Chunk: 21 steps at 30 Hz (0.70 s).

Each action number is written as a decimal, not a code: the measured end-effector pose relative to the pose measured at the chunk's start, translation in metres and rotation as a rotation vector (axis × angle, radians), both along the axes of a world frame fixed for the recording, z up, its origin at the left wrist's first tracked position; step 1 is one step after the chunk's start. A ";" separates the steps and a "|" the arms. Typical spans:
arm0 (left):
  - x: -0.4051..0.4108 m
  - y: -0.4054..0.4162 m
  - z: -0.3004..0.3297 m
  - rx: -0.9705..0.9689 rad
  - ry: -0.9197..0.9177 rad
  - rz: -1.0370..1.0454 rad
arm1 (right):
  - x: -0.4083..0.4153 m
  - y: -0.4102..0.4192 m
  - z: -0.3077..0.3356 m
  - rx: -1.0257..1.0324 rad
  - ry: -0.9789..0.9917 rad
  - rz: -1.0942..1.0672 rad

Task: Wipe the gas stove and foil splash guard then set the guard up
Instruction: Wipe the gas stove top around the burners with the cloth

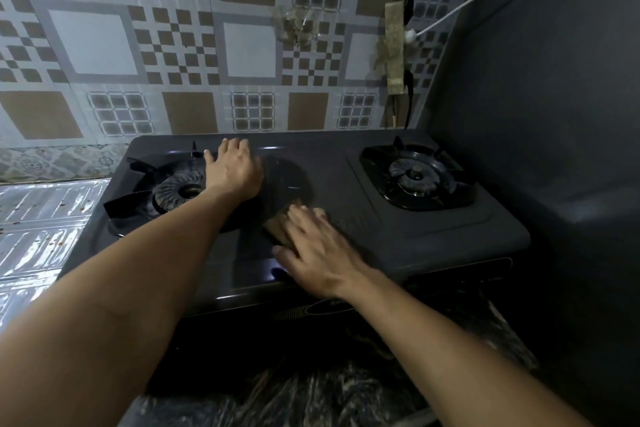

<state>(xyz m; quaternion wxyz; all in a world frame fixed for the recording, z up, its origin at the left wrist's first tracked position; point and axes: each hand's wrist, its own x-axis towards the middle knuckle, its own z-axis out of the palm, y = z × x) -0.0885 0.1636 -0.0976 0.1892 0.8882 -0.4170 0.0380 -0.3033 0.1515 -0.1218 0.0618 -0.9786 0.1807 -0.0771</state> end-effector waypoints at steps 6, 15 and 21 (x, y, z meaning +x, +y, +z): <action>-0.011 -0.004 0.016 0.189 -0.412 -0.149 | -0.032 -0.011 -0.001 0.005 -0.025 -0.103; -0.101 -0.029 0.015 0.214 -0.219 -0.557 | -0.143 -0.086 0.004 0.001 0.012 -0.497; -0.147 -0.036 0.011 0.260 -0.076 -0.563 | -0.147 -0.090 -0.008 -0.077 -0.076 -0.522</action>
